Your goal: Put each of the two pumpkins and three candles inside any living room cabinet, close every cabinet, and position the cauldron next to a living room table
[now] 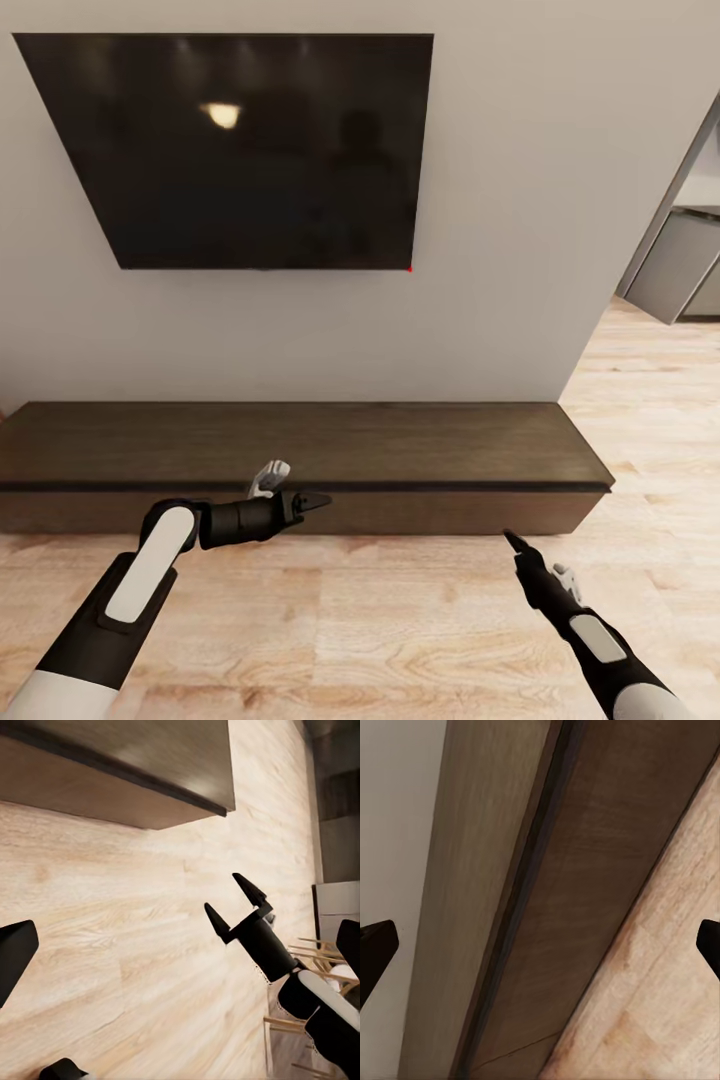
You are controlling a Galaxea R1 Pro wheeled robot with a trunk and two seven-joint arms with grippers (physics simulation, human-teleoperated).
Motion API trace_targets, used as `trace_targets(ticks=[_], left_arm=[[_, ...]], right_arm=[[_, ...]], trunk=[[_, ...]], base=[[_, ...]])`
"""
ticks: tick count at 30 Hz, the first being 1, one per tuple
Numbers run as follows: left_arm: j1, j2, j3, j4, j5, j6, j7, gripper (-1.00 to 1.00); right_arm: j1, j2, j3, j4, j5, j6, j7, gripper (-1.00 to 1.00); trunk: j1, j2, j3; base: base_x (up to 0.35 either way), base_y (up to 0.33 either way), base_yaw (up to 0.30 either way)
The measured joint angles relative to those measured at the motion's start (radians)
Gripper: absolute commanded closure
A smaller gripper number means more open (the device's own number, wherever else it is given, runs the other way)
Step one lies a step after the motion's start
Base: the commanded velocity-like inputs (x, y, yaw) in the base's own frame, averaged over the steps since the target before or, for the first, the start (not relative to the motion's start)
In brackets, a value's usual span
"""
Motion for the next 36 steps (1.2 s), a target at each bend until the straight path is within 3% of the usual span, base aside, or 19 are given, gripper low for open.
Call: trace_targets(ticks=[7, 9, 10, 14, 20, 23, 29, 36], left_arm=[[0.0, 0.001, -0.002, 0.013, 0.006, 0.0, 0.0, -1.0], [0.0, 0.001, -0.001, 0.014, 0.007, 0.0, 0.0, -1.0], [0.0, 0.001, -0.001, 0.015, 0.007, 0.0, 0.0, -1.0], [0.0, 0.001, -0.002, 0.015, 0.006, 0.0, 0.0, -1.0], [0.0, 0.001, -0.002, 0.015, 0.006, 0.0, -0.002, -1.0], [0.0, 0.0, -0.003, 0.015, 0.005, 0.0, -0.002, -1.0], [0.0, 0.0, -0.005, 0.015, 0.004, 0.0, -0.003, -1.0], [0.0, 0.0, -0.005, 0.015, 0.003, 0.0, -0.003, -1.0]], right_arm=[[-0.036, 0.004, 0.001, -0.008, -0.002, 0.007, -0.099, -1.0], [-0.043, 0.004, -0.002, -0.006, -0.026, 0.012, -0.109, -1.0], [-0.046, 0.003, -0.007, -0.003, -0.062, 0.014, -0.112, -1.0], [-0.049, -0.002, -0.008, -0.004, -0.135, 0.016, -0.104, -1.0], [-0.051, -0.009, -0.009, -0.008, -0.182, 0.016, -0.043, -1.0], [-0.05, -0.009, -0.009, -0.008, -0.185, 0.015, -0.011, -1.0], [-0.048, -0.011, -0.012, -0.008, -0.188, 0.018, 0.13, -1.0], [-0.047, -0.022, -0.013, 0.003, -0.187, 0.016, 0.164, -1.0]], trunk=[[0.027, -0.049, -0.022], [0.035, -0.063, -0.028], [0.038, -0.07, -0.031], [0.054, -0.098, -0.044], [0.077, -0.14, -0.063], [0.088, -0.161, -0.072], [0.111, -0.203, -0.091], [0.138, -0.252, -0.113]], base=[[0.0, 0.0, 0.0], [0.0, 0.0, 0.0], [0.0, 0.0, 0.0], [0.0, 0.0, 0.0], [0.0, 0.0, 0.0], [0.0, 0.0, 0.0], [0.0, 0.0, 0.0], [0.0, 0.0, 0.0]])
